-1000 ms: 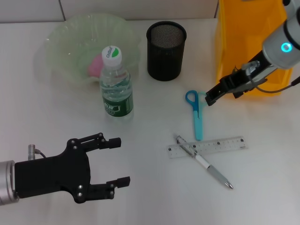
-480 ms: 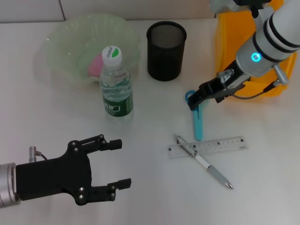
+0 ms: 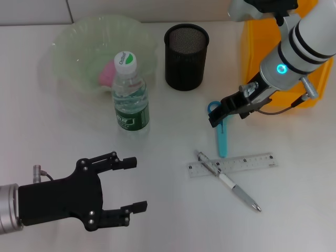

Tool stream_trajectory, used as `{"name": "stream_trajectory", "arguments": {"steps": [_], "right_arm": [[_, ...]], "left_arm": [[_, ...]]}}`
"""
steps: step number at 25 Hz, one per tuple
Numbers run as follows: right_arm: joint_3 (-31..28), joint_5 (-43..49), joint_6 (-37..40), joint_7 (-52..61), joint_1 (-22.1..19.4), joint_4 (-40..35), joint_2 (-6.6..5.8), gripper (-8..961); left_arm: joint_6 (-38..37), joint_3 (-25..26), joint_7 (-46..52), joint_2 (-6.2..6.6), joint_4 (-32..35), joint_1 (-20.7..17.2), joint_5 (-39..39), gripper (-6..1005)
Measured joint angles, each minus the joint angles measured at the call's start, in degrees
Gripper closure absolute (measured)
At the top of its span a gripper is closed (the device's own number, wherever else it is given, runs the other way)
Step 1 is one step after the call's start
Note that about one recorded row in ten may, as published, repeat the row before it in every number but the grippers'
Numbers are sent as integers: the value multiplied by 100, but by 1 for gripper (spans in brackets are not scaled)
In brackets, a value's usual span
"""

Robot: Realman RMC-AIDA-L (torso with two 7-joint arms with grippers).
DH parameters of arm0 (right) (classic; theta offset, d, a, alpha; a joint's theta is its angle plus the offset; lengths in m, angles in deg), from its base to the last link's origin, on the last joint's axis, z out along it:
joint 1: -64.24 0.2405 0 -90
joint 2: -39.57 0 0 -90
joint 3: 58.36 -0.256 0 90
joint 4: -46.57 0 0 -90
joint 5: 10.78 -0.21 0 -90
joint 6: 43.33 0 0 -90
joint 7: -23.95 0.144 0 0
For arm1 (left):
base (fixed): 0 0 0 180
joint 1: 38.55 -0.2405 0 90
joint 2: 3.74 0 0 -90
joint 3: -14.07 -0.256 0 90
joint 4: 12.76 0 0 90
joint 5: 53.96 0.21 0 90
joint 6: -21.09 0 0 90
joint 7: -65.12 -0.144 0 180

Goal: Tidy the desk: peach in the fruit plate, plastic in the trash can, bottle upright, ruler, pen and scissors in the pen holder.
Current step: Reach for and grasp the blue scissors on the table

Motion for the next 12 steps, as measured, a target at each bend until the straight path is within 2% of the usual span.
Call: {"name": "stream_trajectory", "arguments": {"steps": [12], "right_arm": [[66, -56, -57, 3, -13, 68, -1, 169]], "left_arm": [[-9, 0, -72, 1, -98, -11, 2, 202]]}}
